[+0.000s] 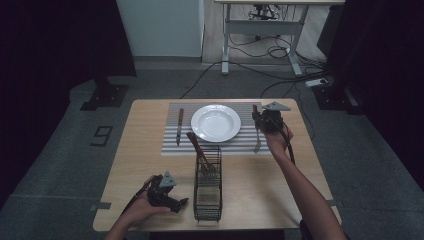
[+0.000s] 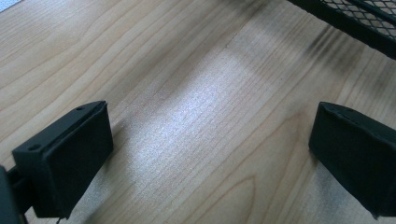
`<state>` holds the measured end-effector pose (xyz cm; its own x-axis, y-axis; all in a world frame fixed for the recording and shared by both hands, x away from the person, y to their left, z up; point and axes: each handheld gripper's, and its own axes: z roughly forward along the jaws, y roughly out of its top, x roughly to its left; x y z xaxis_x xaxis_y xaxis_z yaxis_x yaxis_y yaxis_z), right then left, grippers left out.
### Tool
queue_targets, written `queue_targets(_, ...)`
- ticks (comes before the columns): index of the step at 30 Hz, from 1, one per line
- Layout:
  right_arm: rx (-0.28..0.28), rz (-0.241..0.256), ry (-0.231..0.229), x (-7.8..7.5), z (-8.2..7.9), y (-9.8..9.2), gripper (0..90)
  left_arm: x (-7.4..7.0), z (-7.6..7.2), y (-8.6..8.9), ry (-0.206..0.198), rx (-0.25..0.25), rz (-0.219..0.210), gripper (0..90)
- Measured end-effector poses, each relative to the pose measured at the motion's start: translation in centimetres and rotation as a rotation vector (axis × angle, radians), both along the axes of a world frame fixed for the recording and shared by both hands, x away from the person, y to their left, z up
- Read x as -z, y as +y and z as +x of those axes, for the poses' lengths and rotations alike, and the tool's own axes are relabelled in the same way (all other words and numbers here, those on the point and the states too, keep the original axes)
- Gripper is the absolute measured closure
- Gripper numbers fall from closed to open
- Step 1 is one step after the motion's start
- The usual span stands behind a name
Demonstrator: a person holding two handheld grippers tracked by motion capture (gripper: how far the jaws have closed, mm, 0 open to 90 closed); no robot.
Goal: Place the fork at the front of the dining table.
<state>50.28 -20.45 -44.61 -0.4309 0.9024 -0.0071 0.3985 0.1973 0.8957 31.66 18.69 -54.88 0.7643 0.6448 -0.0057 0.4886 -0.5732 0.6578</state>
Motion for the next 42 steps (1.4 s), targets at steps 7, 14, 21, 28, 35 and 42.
queue_targets(7, 0.004, -0.018, 0.045, 0.2, 1.6, 0.8, 80.4, 0.0, 0.0, 0.0, 0.0, 0.001, 0.0, 0.0)
queue_targets(14, 0.008, -0.057, 0.082, 0.5, 3.1, 1.9, 80.3, 0.0, 0.0, 0.0, 0.0, 0.0, -0.002, 0.0)
queue_targets(21, 0.038, -0.064, 0.152, 1.2, 5.2, 2.3, 80.3, 0.0, 0.0, 0.0, 0.0, 0.0, -0.002, 0.0)
queue_targets(28, 0.055, -0.055, 0.17, 2.1, 6.1, 2.4, 80.3, 0.0, 0.0, 0.0, 0.0, 0.0, -0.002, 0.0)
queue_targets(35, 0.05, -0.078, 0.186, 2.6, 6.8, 2.9, 80.2, 0.0, 0.0, 0.0, 0.0, 0.0, -0.002, 0.0)
queue_targets(42, 0.094, -0.06, 0.21, 3.8, 7.9, 2.1, 79.6, 0.0, 0.0, 0.0, 0.0, 0.0, -0.002, 0.0)
